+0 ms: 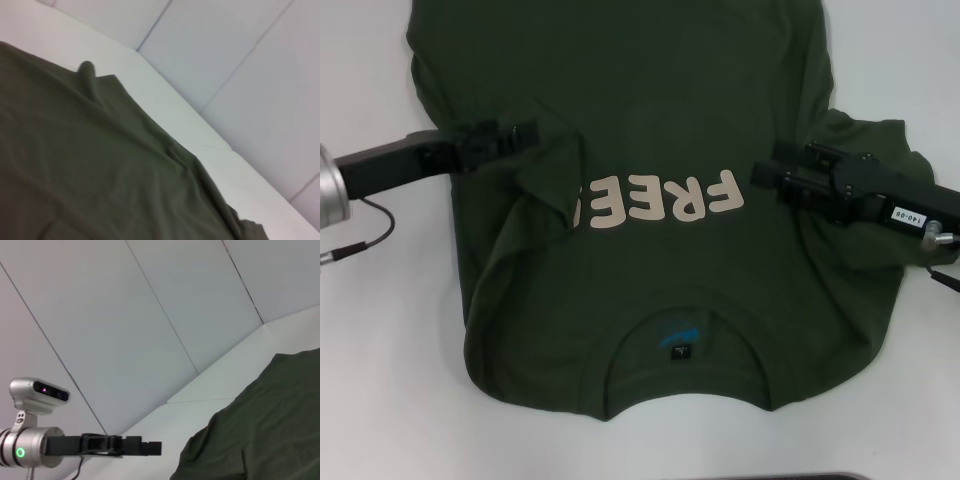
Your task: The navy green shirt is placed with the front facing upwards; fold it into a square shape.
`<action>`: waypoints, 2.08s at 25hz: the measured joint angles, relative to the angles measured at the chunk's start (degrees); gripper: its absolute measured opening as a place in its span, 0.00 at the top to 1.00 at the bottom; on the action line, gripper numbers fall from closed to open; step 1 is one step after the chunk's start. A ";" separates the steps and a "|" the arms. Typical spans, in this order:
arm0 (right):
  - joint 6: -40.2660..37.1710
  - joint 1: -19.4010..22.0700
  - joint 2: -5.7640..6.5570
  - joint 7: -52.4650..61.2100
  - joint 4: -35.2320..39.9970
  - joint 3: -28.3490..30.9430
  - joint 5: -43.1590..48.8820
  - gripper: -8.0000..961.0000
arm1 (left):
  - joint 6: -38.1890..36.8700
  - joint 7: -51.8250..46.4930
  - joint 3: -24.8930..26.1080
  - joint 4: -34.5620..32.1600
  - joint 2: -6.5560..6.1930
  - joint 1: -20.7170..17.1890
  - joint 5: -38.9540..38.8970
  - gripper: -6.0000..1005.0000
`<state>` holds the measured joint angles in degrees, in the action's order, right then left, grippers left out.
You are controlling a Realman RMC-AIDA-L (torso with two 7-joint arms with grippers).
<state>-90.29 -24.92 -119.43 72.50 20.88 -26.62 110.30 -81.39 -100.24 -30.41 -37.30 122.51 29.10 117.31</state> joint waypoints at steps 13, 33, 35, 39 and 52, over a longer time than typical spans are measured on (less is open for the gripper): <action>0.43 -0.40 0.02 0.97 -0.15 0.08 -0.16 0.27 | -0.45 3.33 -0.53 0.47 -0.01 -2.62 0.59 0.16; 0.28 0.04 0.00 0.97 -0.14 0.00 -0.18 0.27 | 9.16 1.58 -5.99 1.18 0.87 -1.33 0.78 0.16; 0.27 0.05 0.02 0.97 -0.09 0.02 -0.17 0.27 | 8.96 1.57 -6.47 1.30 0.88 -1.32 0.81 0.16; 0.18 0.06 0.08 0.97 0.04 0.07 -0.18 0.27 | 8.68 1.45 -8.52 1.42 1.20 -1.35 0.87 0.16; 0.26 0.06 0.09 0.83 -0.08 0.08 -0.17 0.27 | 4.32 2.06 -13.64 8.89 1.77 4.07 0.08 0.16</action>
<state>-90.03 -24.86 -119.34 73.33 20.81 -26.54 110.13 -77.07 -98.18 -44.05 -28.41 124.28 33.16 117.39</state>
